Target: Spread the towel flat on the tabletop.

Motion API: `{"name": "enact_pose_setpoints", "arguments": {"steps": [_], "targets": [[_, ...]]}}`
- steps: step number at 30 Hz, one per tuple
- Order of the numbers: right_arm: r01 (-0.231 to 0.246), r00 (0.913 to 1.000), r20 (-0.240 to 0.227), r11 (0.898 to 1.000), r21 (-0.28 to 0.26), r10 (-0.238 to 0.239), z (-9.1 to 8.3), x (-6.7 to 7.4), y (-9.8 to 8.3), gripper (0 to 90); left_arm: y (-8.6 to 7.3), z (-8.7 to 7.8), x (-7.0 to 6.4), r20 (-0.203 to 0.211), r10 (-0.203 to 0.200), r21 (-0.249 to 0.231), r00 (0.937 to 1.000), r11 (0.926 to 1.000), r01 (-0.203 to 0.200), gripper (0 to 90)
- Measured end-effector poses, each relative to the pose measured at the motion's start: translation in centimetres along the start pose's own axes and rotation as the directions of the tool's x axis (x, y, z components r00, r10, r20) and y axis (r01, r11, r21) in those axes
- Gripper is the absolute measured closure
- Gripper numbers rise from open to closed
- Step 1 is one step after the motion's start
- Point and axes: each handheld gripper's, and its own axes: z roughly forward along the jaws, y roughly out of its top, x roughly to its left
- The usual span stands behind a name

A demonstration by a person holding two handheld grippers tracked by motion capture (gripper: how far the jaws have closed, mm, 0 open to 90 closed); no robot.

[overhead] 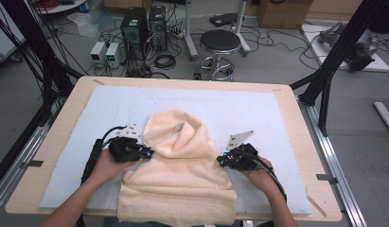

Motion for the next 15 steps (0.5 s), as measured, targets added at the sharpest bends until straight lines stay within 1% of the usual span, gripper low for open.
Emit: {"name": "enact_pose_setpoints", "arguments": {"steps": [1,2,3,4,6,7,8,9,10,11,12,13,14,15], "targets": [[0.000,1.0000,0.000,1.000,0.000,0.000,0.0,0.0,0.0,87.7,-0.3,-0.3,0.0,-0.004,0.003,0.003,1.0000,1.0000,-0.003,84.2],[-0.005,0.9999,0.014,1.000,0.006,0.005,-0.6,0.3,-0.5,87.7,-0.7,-0.8,-0.2,-0.005,0.000,0.000,1.0000,1.0000,0.000,84.2],[-0.005,0.9999,0.014,1.000,0.006,0.005,-0.6,0.3,-0.5,87.7,-1.1,-1.3,-0.3,0.000,-0.004,-0.008,1.0000,1.0000,0.004,84.2],[-0.007,0.9999,0.009,1.000,0.001,0.007,-0.9,0.5,-0.8,87.7,-1.5,-1.6,-0.5,0.012,-0.011,-0.016,0.9999,0.9998,0.012,84.2],[-0.017,0.9999,-0.001,1.000,-0.010,0.017,-1.4,0.9,-1.1,87.8,-2.1,-2.0,-1.1,0.024,-0.008,-0.017,0.9997,0.9998,0.008,84.2],[-0.009,1.0000,-0.003,1.000,-0.007,0.009,-1.6,1.2,-1.2,87.8,-2.3,-2.1,-1.4,0.029,-0.007,-0.015,0.9996,0.9999,0.007,84.2],[0.002,1.0000,-0.007,1.000,-0.009,-0.002,-1.7,1.4,-1.1,87.7,-2.6,-2.2,-1.8,0.037,0.010,-0.009,0.9993,0.9999,-0.010,84.1],[0.011,0.9997,-0.022,1.000,-0.009,-0.011,-1.8,1.8,-1.0,87.0,-2.7,-2.3,-2.0,0.047,0.014,-0.006,0.9988,0.9999,-0.014,83.4],[0.035,0.9993,-0.011,0.999,-0.016,-0.036,-1.7,1.9,-0.6,78.7,-2.7,-2.4,-2.2,0.051,0.021,-0.013,0.9985,0.9997,-0.020,77.0],[0.035,0.9993,-0.011,0.999,-0.016,-0.036,-1.7,1.9,-0.6,78.7,-2.7,-2.6,-2.1,0.051,0.020,-0.020,0.9985,0.9996,-0.019,77.0],[0.021,0.9998,-0.003,0.999,-0.043,-0.021,-1.9,1.6,-0.3,72.7,-2.6,-2.8,-1.9,0.051,0.004,-0.032,0.9987,0.9995,-0.002,70.0],[0.021,0.9998,-0.003,0.999,-0.043,-0.021,-1.9,1.6,-0.3,72.7,-2.5,-3.0,-1.6,0.049,-0.002,-0.044,0.9988,0.9990,0.004,70.0],[0.018,0.9998,0.005,0.998,-0.059,-0.018,-1.9,1.3,-0.1,71.4,-2.2,-3.3,-1.2,0.044,-0.014,-0.067,0.9989,0.9976,0.017,68.4],[0.008,0.9999,0.012,0.997,-0.072,-0.008,-2.0,1.0,0.2,69.8,-1.9,-3.4,-0.9,0.030,-0.026,-0.091,0.9992,0.9954,0.029,64.8]]}}
